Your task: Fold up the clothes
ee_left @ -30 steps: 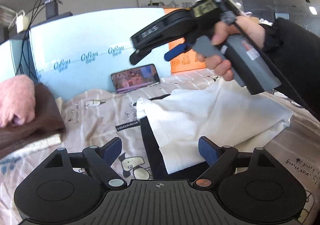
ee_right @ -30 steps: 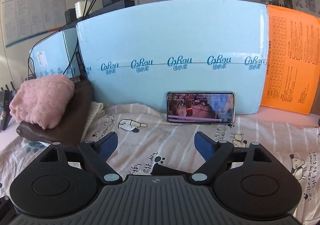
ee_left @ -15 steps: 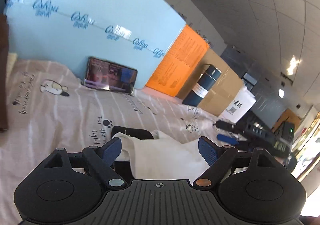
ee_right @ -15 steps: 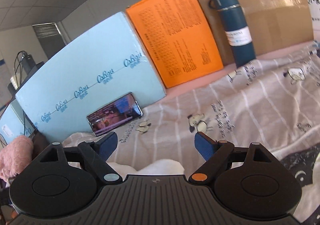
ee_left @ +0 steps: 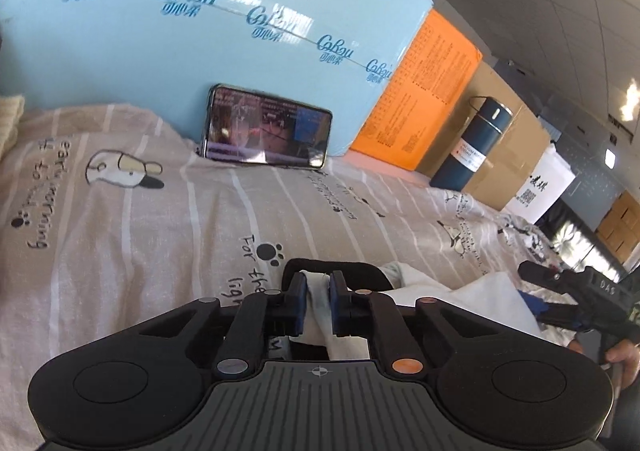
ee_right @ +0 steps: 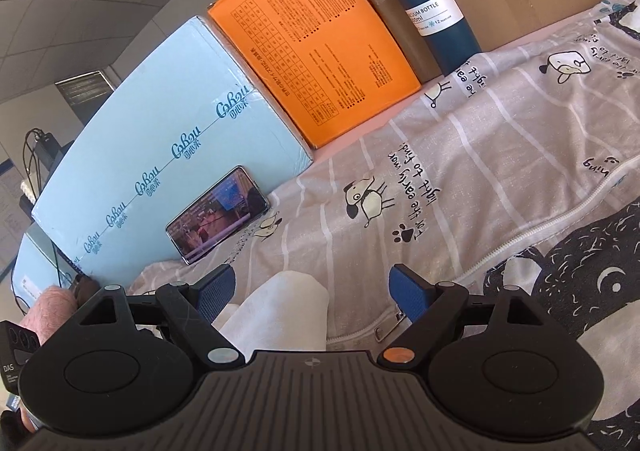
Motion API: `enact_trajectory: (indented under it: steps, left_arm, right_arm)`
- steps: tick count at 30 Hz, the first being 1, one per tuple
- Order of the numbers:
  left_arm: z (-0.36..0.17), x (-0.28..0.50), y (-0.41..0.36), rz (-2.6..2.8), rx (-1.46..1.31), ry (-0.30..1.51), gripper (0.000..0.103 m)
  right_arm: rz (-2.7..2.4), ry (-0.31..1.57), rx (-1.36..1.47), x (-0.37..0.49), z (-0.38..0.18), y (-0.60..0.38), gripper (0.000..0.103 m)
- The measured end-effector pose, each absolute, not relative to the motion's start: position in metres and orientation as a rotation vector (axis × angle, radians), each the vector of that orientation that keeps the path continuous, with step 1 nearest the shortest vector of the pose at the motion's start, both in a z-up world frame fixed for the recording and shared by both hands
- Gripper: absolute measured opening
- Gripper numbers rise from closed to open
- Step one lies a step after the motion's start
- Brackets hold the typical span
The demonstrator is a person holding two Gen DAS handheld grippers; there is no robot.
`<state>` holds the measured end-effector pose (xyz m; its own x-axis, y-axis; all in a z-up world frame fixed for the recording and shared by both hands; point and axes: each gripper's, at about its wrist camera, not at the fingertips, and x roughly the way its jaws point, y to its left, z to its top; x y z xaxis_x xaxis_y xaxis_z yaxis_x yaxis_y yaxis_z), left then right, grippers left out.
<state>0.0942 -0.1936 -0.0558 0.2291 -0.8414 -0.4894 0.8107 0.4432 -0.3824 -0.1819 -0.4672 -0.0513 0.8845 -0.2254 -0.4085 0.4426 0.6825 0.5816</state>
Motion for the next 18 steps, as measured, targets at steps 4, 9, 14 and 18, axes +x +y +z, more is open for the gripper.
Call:
enact_trajectory:
  steps: [4,9,14,18]
  left_arm:
    - [-0.055,0.096,-0.192,-1.138,-0.052,0.699,0.010]
    - [-0.056,0.106,-0.189,-1.146,-0.102,0.743,0.015]
    - [-0.054,0.097,-0.192,-1.132,-0.056,0.676,0.010]
    - [-0.051,0.092,-0.195,-0.980,0.052,0.553,0.000]
  right_arm:
    - [-0.363,0.341,0.682,-0.179,-0.050,-0.461,0.083]
    - [-0.349,0.369,0.658,-0.175,-0.051,-0.457,0.083]
    - [-0.357,0.382,0.653,-0.174,-0.053,-0.457,0.083]
    - [-0.371,0.398,0.619,-0.172,-0.053,-0.454,0.083]
